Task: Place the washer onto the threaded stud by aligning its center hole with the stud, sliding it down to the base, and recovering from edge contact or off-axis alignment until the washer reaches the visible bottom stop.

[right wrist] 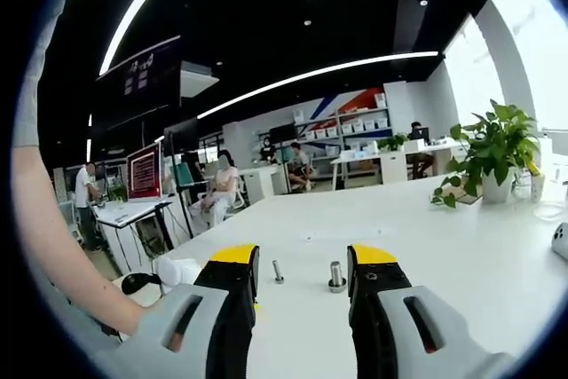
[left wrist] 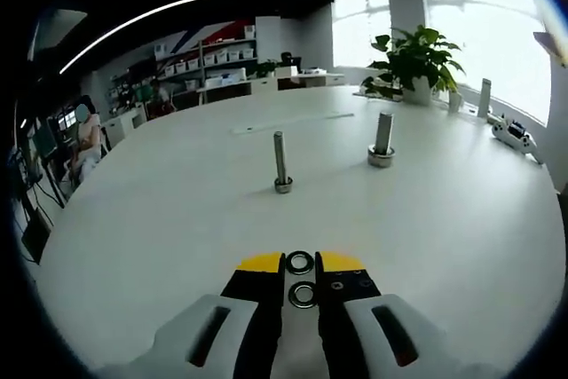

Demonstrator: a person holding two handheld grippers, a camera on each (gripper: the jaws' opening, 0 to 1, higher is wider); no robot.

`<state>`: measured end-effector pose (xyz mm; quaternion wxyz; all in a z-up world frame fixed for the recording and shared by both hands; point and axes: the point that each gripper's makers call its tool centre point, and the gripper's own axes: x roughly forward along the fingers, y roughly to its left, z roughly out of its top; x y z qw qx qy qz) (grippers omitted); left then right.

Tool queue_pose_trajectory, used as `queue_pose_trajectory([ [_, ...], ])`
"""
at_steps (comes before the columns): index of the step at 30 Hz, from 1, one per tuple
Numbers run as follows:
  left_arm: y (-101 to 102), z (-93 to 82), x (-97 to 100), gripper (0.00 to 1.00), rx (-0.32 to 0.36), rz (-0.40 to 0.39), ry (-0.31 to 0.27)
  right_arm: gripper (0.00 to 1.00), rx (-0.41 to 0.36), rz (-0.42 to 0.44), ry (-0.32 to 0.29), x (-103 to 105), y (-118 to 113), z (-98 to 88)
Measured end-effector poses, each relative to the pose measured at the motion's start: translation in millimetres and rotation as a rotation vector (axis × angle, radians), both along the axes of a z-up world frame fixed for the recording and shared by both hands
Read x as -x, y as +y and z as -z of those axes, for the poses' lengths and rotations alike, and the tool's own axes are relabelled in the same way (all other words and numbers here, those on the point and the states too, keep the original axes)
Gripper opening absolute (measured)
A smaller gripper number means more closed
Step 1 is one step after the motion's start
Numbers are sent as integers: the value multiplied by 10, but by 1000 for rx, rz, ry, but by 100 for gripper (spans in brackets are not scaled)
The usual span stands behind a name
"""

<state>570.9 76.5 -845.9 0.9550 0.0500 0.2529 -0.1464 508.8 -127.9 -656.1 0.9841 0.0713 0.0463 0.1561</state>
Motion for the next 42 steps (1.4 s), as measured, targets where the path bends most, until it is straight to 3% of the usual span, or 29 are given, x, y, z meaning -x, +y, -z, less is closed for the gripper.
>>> queue_pose_trajectory([
  [6,1,-29,-6,8,-29,25,-21,42,-1,-2,0,5,6,-6],
  [17,20,9,-53,8,-7,2,-2,42,-3,-2,-1,4,5,-13],
  [23,44,51,-53,8,-30,1,0,42,-5,0,0,0,-2,-8],
  [42,90,-59,-115,8,-23,7,-20,42,1,-10,4,-1,22,4],
])
